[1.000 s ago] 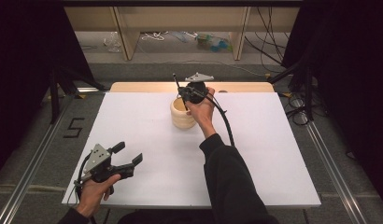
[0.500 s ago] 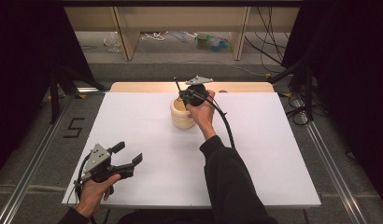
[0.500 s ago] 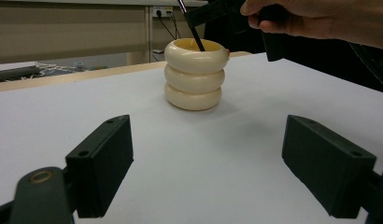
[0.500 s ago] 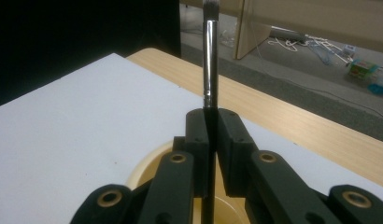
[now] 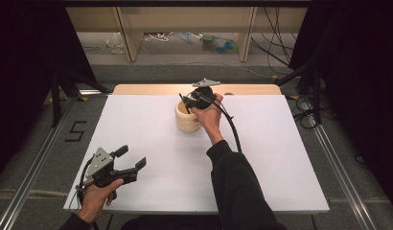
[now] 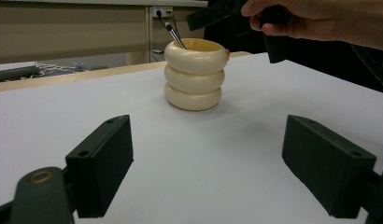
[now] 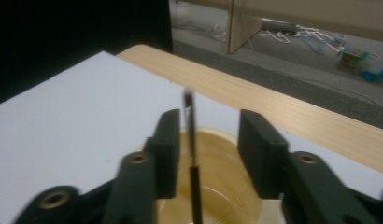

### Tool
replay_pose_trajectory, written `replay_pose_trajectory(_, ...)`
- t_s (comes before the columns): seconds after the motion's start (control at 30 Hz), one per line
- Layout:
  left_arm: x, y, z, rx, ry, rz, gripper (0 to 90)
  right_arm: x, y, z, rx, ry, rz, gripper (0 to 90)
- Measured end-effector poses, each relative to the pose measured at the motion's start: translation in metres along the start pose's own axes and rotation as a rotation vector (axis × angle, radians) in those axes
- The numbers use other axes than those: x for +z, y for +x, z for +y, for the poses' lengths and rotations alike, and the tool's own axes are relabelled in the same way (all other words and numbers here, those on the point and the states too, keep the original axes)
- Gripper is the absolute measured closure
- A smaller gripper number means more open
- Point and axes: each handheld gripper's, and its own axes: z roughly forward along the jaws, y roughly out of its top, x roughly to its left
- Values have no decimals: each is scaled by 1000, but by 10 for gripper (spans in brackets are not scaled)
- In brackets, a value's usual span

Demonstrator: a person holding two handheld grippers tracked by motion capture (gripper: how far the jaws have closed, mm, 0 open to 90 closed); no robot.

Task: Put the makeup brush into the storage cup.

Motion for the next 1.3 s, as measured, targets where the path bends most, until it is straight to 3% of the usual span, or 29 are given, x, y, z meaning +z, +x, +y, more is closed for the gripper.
replay_pose_trajectory(0.1,0,0,0,0,-1,-1,164,-5,0,3,43,3,34,477)
replay_pose_trajectory(0.2,0,0,0,0,0,1,164,-12,2,6,1,-15,10,421)
replay_pose_trajectory(0.33,0,0,0,2,1,1,164,-26,3,9,-1,-26,27,387)
replay_pose_trajectory(0.43,0,0,0,2,2,2,164,-36,2,9,-54,-19,48,348)
replay_pose_trajectory(0.47,0,0,0,2,2,3,164,-39,3,8,-45,-18,48,338)
replay_pose_trajectory(0.57,0,-2,-1,-23,8,-3,164,-49,2,5,-51,-15,60,329)
replay_pose_trajectory(0.73,0,1,0,4,2,11,164,-72,-3,-1,-70,-44,66,322)
replay_pose_trajectory(0.8,0,-1,-1,-28,7,0,165,-80,-4,-2,-73,-55,77,323)
replay_pose_trajectory(0.87,1,0,-1,-4,8,4,165,-87,-4,-4,-72,-58,80,319)
replay_pose_trajectory(1.17,1,1,-1,3,8,11,164,-105,-3,-21,-90,-84,87,300)
replay_pose_trajectory(1.3,2,1,-1,11,7,7,164,-109,-7,-22,-71,-100,91,292)
